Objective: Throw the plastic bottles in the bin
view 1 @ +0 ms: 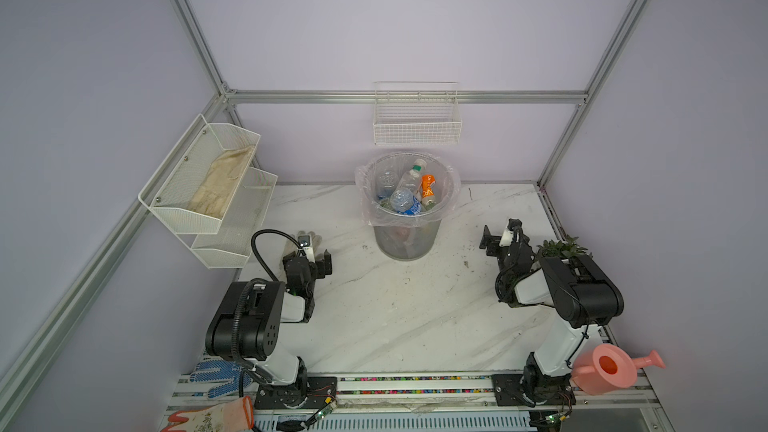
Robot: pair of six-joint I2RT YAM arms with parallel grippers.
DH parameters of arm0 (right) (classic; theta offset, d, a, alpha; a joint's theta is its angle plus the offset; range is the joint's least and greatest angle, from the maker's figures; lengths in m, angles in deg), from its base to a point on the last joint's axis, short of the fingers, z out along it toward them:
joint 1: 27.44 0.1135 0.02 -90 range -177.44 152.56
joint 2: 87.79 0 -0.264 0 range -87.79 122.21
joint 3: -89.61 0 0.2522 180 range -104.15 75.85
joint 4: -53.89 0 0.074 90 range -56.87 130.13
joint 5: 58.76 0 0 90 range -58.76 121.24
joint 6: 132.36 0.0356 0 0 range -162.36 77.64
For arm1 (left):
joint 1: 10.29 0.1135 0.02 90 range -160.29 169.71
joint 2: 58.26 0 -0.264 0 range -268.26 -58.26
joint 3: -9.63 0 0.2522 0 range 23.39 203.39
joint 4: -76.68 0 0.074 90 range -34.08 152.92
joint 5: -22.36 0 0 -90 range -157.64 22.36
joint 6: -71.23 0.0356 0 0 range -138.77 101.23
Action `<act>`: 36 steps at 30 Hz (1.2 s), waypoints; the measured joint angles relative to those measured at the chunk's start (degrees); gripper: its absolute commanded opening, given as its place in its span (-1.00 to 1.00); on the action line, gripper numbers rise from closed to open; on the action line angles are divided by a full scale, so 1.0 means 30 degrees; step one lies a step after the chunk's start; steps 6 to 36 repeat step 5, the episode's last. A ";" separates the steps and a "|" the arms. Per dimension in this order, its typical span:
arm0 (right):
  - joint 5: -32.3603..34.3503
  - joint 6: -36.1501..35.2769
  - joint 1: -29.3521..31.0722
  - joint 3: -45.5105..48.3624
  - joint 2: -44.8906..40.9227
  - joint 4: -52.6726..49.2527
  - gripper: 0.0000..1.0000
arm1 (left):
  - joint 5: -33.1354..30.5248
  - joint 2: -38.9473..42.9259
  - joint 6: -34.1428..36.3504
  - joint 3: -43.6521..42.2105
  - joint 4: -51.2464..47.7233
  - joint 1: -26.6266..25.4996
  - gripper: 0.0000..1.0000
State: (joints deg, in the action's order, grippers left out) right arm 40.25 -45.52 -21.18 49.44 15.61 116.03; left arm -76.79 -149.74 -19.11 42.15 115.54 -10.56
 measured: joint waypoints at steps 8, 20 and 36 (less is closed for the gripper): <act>0.0000 -0.0015 0.0000 0.0000 -0.0007 -0.0029 0.95 | 0.0000 0.0007 -0.0007 0.0000 -0.0007 0.0000 1.00; 0.0000 -0.0015 0.0000 0.0000 -0.0007 -0.0029 0.95 | 0.0000 0.0007 -0.0007 0.0000 -0.0007 0.0000 1.00; 0.0000 -0.0015 0.0000 0.0000 -0.0007 -0.0029 0.95 | 0.0000 0.0007 -0.0007 0.0000 -0.0007 0.0000 1.00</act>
